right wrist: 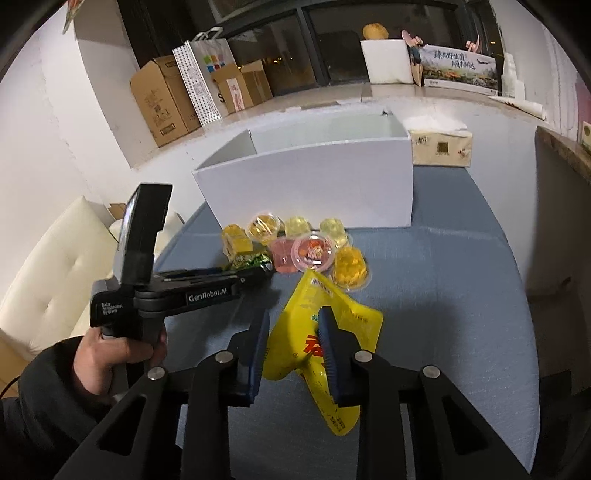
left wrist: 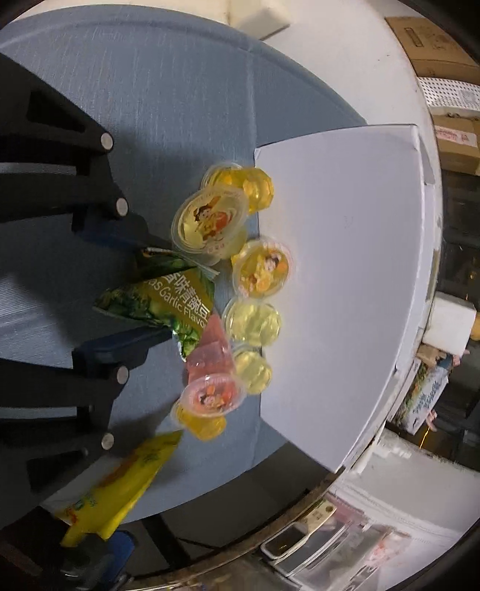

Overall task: Organize snacks
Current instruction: 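Grasp the green garlic-pea pack with the left tool while the right tool grasps the yellow bag, then lower both held packs into the white box and open both tools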

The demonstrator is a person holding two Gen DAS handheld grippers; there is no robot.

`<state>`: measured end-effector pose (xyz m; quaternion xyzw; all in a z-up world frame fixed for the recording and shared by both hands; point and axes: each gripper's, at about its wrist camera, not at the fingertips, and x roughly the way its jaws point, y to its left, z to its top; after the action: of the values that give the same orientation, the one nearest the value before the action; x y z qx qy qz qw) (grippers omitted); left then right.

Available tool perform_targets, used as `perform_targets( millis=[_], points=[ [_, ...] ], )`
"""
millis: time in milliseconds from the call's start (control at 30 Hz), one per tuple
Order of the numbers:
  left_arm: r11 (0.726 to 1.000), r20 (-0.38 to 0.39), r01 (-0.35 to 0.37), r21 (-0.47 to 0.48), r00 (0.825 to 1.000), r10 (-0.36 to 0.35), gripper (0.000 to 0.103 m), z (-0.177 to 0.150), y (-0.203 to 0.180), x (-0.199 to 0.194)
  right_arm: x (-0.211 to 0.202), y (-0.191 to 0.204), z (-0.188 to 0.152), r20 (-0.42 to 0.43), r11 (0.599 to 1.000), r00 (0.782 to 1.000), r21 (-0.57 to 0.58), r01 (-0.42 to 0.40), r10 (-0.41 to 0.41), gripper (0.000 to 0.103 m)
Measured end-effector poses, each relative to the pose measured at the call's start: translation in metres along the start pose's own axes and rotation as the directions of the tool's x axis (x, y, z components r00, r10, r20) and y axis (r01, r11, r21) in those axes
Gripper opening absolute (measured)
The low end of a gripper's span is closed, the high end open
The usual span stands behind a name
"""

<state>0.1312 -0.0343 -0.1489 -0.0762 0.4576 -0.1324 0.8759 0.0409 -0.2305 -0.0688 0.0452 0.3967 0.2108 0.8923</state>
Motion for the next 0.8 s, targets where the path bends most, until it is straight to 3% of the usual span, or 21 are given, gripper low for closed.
perform_targets(
  millis=[200, 233, 267, 300, 333, 433, 533, 667, 767, 800],
  points=[
    [0.999, 0.051, 0.034, 0.021, 0.998, -0.035, 0.036, -0.006, -0.002, -0.02, 0.003, -0.003, -0.001, -0.01, 0.999, 0.999, -0.006, 0.048, -0.048, 0.0],
    [0.999, 0.057, 0.041, 0.02, 0.998, -0.042, 0.036, -0.007, -0.002, -0.024, 0.002, -0.005, -0.002, -0.005, 0.998, 0.998, -0.002, 0.069, -0.069, 0.007],
    [0.999, 0.057, 0.048, 0.014, 0.997, -0.049, 0.036, -0.008, -0.004, -0.026, 0.002, -0.007, -0.003, -0.01, 0.994, 0.994, -0.001, 0.105, -0.105, 0.018],
    [0.998, 0.061, 0.06, 0.007, 0.996, -0.06, 0.036, -0.009, -0.004, -0.029, 0.004, -0.01, -0.004, -0.021, 0.99, 0.99, 0.007, 0.143, -0.143, 0.062],
    [0.998, 0.067, 0.065, 0.004, 0.996, -0.065, 0.035, -0.011, -0.003, -0.033, 0.004, -0.012, -0.004, -0.024, 0.987, 0.987, 0.02, 0.162, -0.161, 0.096],
    [0.997, 0.085, 0.073, 0.008, 0.994, -0.074, 0.036, -0.015, -0.004, -0.048, 0.012, -0.018, -0.005, -0.045, 0.987, 0.988, 0.057, 0.148, -0.145, 0.098],
    [0.997, 0.099, 0.079, 0.015, 0.992, -0.08, 0.036, -0.017, -0.004, -0.059, 0.035, -0.014, -0.006, -0.11, 0.977, 0.971, 0.016, 0.214, -0.211, 0.098],
    [0.996, 0.112, 0.091, 0.016, 0.989, -0.093, 0.036, -0.022, -0.003, -0.072, 0.059, -0.016, -0.011, -0.182, 0.97, 0.954, 0.001, 0.243, -0.239, 0.098],
    [0.996, 0.115, 0.092, 0.014, 0.989, -0.093, 0.036, -0.024, -0.001, -0.074, 0.067, -0.018, -0.015, -0.217, 0.975, 0.952, 0.0, 0.222, -0.217, 0.098],
    [0.995, 0.114, 0.094, 0.012, 0.989, -0.095, 0.036, -0.024, -0.001, -0.074, 0.071, -0.019, -0.017, -0.23, 0.979, 0.953, 0.007, 0.203, -0.196, 0.094]
  ],
)
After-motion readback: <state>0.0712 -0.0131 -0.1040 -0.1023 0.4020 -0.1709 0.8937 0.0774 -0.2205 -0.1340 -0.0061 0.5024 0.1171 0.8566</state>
